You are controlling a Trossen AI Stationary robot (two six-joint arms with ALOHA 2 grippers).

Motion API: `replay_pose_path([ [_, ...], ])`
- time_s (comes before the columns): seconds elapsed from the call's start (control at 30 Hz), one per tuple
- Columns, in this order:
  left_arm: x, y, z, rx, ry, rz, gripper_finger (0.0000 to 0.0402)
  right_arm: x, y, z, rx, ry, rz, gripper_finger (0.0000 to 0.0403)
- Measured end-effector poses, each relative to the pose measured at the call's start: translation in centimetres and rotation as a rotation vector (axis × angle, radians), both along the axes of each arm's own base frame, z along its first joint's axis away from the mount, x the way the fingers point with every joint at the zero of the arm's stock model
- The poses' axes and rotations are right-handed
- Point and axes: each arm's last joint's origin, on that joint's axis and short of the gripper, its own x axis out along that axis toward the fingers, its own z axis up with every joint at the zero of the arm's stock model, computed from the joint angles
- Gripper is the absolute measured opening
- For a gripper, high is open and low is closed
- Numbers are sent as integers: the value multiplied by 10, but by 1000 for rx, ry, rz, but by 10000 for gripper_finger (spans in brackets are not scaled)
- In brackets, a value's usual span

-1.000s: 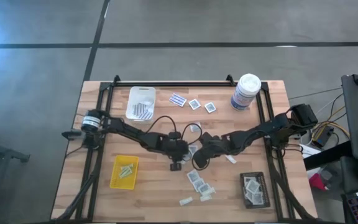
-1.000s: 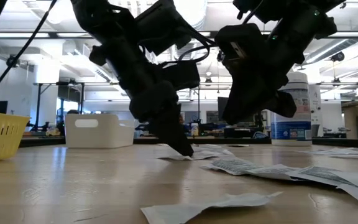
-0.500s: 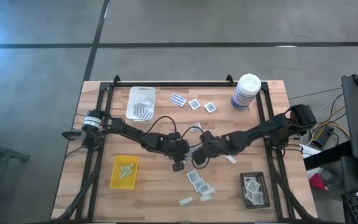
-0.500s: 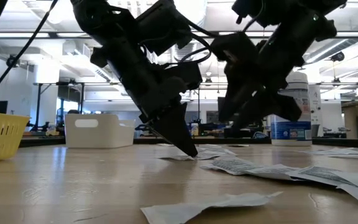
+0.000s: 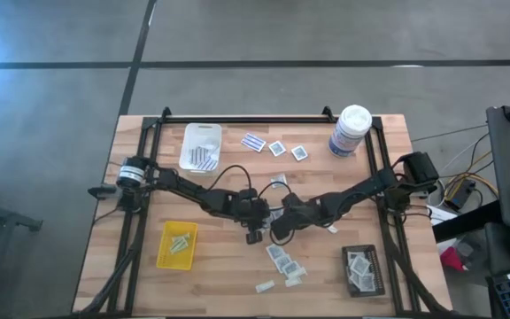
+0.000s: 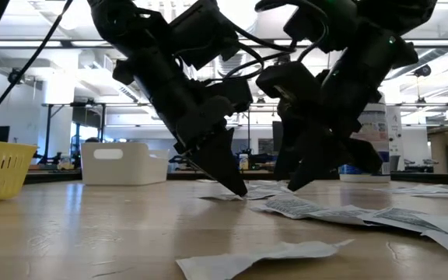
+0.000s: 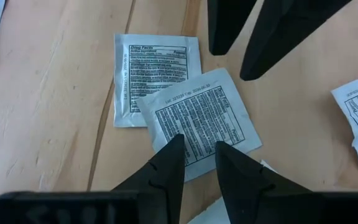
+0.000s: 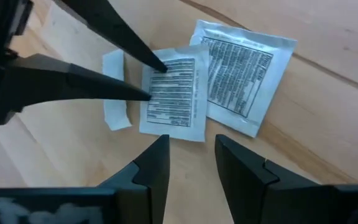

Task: Pick & Place First Aid Supplies
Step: Put the towelette pack into the black bin

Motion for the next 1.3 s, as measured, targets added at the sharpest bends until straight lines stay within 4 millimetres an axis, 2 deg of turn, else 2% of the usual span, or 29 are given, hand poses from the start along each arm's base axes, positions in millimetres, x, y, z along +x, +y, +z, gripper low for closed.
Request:
replay_pose_path([
  [0.33,1,-1,0,-9,-34,0,99,4,-1,-16,8,28,-45,121],
  [0.87,3,-2,1,17,-67,-26,99,7,-1,-14,62,-1,18,99],
  [1.03,3,-3,1,25,-69,-32,99,7,-2,-13,53,-1,37,79],
  [1.3,4,-3,2,35,-83,-44,99,7,-2,-14,38,3,57,25],
])
